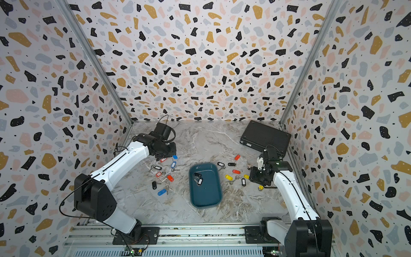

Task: Take the keys out of the storage box
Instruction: Place the key at the center of the board.

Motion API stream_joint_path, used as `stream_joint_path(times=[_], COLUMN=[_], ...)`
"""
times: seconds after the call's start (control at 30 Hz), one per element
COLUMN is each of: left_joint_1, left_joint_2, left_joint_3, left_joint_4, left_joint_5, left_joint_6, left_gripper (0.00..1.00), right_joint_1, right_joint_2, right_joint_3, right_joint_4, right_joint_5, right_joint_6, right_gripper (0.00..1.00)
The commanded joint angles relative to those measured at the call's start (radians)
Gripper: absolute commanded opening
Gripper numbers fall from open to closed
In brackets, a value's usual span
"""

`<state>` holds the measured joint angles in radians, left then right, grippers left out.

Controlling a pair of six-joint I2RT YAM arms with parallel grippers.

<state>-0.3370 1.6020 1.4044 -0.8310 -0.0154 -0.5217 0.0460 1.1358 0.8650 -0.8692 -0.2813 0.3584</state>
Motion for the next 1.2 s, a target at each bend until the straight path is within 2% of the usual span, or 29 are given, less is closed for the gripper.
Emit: stream_joint_path(times=[0.0, 0.2, 0.33, 0.53, 0.7, 0.77, 0.83, 0.87, 0.9, 0.93, 1.0, 1.17], left_joint_1=[0.104, 0.321, 0.431, 0.533, 0.557, 0.556, 0.556, 0.556, 0.556, 0.555, 0.554, 0.520], left_joint_2=[0.056, 0.076, 0.045, 0.061, 0.123, 0.119, 0.097, 0.081, 0.067, 0.050, 0.011, -0.166], left_joint_3=[0.036, -0.068, -0.144, -0.199, -0.210, -0.220, -0.232, -0.239, -0.246, -0.253, -0.269, -0.349], left_joint_4=[-0.047, 0.000, 0.048, 0.078, 0.070, 0.074, 0.078, 0.078, 0.077, 0.074, 0.071, 0.115], left_joint_5=[0.069, 0.069, 0.051, 0.051, 0.128, 0.164, 0.181, 0.185, 0.188, 0.193, 0.211, 0.319], left_joint_6=[0.057, 0.015, 0.008, 0.024, 0.032, 0.027, 0.022, 0.021, 0.022, 0.024, 0.029, 0.041], left_gripper=[0.00, 0.00, 0.00, 0.00, 0.01, 0.27, 0.49, 0.55, 0.72, 0.80, 0.83, 0.83], right_joint_1=[-0.001, 0.001, 0.000, 0.000, 0.004, 0.010, 0.031, 0.052, 0.078, 0.112, 0.176, 0.378], right_joint_2=[-0.016, -0.017, -0.016, -0.019, -0.017, -0.017, -0.013, -0.010, -0.003, 0.007, 0.028, 0.101], right_joint_3=[-0.006, -0.006, -0.007, -0.008, -0.006, 0.000, 0.013, 0.025, 0.038, 0.056, 0.088, 0.185], right_joint_4=[-0.026, -0.024, -0.023, -0.023, -0.026, -0.030, -0.041, -0.051, -0.061, -0.076, -0.092, -0.095], right_joint_5=[-0.008, -0.014, -0.016, -0.018, -0.037, -0.053, -0.057, -0.045, -0.032, -0.015, 0.006, 0.081], right_joint_6=[0.004, 0.001, 0.000, 0.001, -0.005, -0.013, -0.021, -0.029, -0.032, -0.036, -0.035, 0.006], right_gripper=[0.34, 0.34, 0.34, 0.34, 0.39, 0.42, 0.43, 0.44, 0.45, 0.45, 0.46, 0.50])
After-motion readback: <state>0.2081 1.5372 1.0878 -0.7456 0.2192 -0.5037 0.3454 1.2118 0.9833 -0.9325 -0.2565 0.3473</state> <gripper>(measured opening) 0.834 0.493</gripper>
